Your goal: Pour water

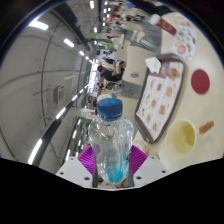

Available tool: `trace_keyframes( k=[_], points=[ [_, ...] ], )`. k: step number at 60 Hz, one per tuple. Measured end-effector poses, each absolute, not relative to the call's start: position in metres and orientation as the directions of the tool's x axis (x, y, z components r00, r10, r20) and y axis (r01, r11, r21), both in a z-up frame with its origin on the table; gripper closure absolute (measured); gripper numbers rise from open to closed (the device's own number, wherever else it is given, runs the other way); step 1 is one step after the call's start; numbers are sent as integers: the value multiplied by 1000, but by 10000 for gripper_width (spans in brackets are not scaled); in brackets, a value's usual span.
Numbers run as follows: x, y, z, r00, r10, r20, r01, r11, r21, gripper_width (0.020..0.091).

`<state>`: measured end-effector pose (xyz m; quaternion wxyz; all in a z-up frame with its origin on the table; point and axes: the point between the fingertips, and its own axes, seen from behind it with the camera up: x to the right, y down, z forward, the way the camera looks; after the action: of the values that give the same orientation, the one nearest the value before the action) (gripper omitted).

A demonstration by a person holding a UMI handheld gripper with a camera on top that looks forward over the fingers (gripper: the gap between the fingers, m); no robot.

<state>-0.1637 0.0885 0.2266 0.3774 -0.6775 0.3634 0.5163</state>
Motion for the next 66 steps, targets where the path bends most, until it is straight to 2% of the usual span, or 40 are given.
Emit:
trace_keyframes(
  k=[6,11,17,20,29,34,41,50,59,66],
  points=[
    [-124,98,256,538,14,-843,-761,-422,-493,705],
    [-85,105,270,745,81,-663,-595,-369,-714,704],
    [-31,112,264,905,88,-416,-370,-319,-872,704],
    [-6,121,250,953,75,-294,-258,-309,-915,706],
    [56,130,185,997,64,-32,-8,-343,-939,706],
    [72,133,144,997,71,11,37,-382,-923,707],
    [90,135,101,997,77,20,50,-423,-905,705],
    [89,135,67,996,89,-11,30,-449,-893,699],
    [93,134,69,997,70,-22,10,-427,-904,694],
    [93,132,67,997,67,-31,2,-448,-894,570]
  ],
)
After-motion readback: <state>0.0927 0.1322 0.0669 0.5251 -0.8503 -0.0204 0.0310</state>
